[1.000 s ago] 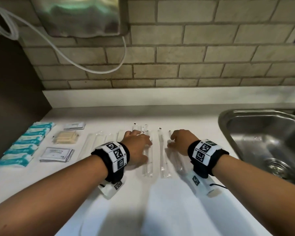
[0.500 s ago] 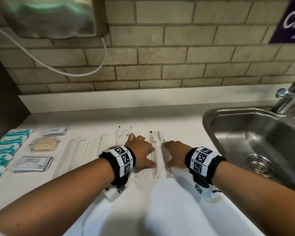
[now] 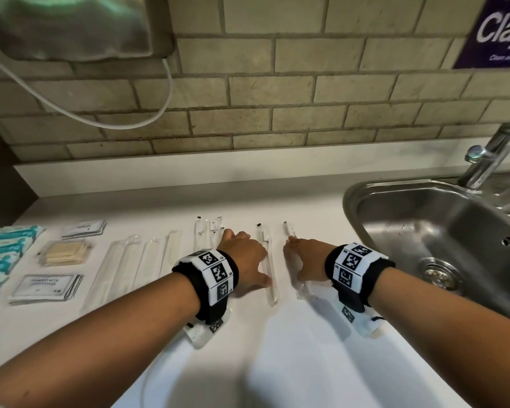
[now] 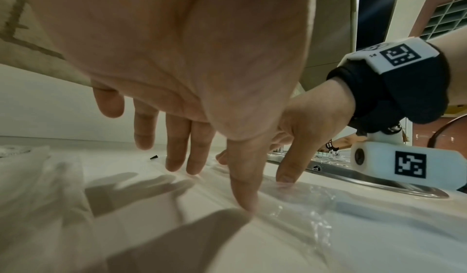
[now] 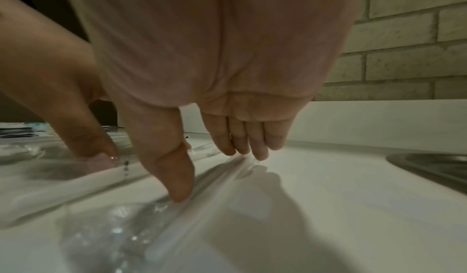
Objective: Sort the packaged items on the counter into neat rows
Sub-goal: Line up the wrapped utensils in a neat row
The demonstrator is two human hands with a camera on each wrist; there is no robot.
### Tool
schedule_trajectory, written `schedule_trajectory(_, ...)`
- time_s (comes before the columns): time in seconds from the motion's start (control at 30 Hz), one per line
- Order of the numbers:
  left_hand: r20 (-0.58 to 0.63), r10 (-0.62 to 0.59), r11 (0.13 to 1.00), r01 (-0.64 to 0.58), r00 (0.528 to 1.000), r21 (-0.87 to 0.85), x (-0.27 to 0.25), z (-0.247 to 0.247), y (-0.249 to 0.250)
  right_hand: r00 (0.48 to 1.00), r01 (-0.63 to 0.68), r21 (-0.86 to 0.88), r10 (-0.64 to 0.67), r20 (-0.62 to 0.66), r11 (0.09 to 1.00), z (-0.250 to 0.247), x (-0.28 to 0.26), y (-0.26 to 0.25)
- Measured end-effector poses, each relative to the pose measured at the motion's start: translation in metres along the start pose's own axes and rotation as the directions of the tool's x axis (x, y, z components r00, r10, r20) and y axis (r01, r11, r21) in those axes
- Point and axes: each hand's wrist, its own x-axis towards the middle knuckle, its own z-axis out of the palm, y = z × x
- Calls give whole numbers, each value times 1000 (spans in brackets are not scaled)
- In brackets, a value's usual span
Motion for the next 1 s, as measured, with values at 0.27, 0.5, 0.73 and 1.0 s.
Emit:
schedule_trajectory(0.27, -29, -29, 999, 28, 999, -41, -1, -2, 3, 1000, -1, 0, 1, 3, 1000, 2, -4, 0)
schedule_trajectory(0.5, -41, -99, 975, 89, 994, -203, -8, -8, -5, 994, 86, -51, -89, -60, 995, -4, -9, -10)
schedule_trajectory(0.73, -64, -81, 996, 78, 995, -45, -51, 4, -38, 988, 119, -310, -144, -59, 943, 11, 4, -34)
schedule_trajectory(1.0, -35, -4, 999, 2, 999, -53, -42, 16, -31, 994, 98, -252, -106, -17, 963, 15, -2, -39)
